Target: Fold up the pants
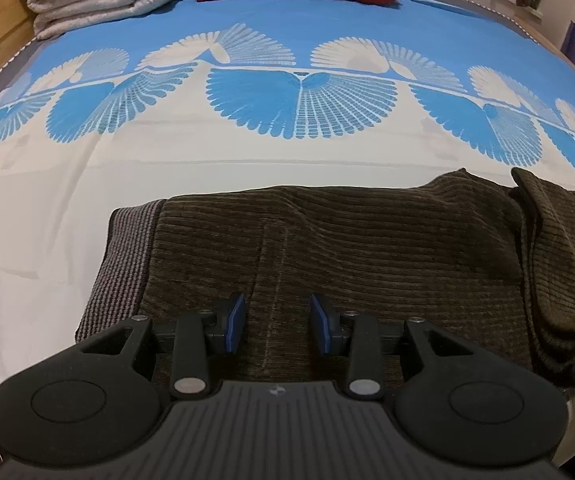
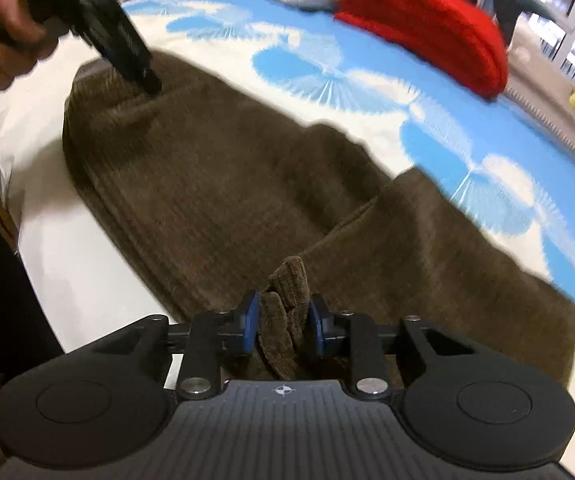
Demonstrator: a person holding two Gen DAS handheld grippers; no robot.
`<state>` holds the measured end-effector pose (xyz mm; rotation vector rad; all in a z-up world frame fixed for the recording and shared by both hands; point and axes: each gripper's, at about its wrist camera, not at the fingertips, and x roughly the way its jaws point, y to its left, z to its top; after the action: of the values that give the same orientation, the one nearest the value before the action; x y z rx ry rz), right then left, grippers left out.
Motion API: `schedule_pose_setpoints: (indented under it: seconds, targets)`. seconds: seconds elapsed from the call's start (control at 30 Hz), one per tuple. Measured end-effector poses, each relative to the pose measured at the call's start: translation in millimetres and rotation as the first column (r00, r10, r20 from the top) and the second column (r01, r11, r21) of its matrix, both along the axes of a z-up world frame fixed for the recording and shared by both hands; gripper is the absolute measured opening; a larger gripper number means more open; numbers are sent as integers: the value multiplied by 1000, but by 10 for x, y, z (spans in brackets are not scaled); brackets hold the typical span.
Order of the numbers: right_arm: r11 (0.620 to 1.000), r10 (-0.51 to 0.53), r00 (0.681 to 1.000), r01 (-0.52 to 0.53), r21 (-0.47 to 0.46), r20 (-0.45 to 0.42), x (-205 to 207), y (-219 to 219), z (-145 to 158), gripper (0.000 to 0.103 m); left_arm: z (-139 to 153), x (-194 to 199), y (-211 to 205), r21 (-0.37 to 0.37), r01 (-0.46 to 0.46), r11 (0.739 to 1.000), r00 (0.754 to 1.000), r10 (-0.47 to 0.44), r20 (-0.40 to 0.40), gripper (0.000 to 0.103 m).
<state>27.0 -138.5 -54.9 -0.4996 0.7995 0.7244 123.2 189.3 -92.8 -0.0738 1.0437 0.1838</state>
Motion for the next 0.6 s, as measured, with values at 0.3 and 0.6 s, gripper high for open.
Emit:
schedule_pose_setpoints:
  seconds: [0.3,0.6]
  targets:
    - [999,32,994,-35,-24,-106,-24,-66,-97,34,8,25,-62,0,5,1000,1000,-5,3,40]
    - [927,-246,960,273,259,-130,313,-781,471,42,360,-124,-255,-12,24,1000,982,-21,188,40]
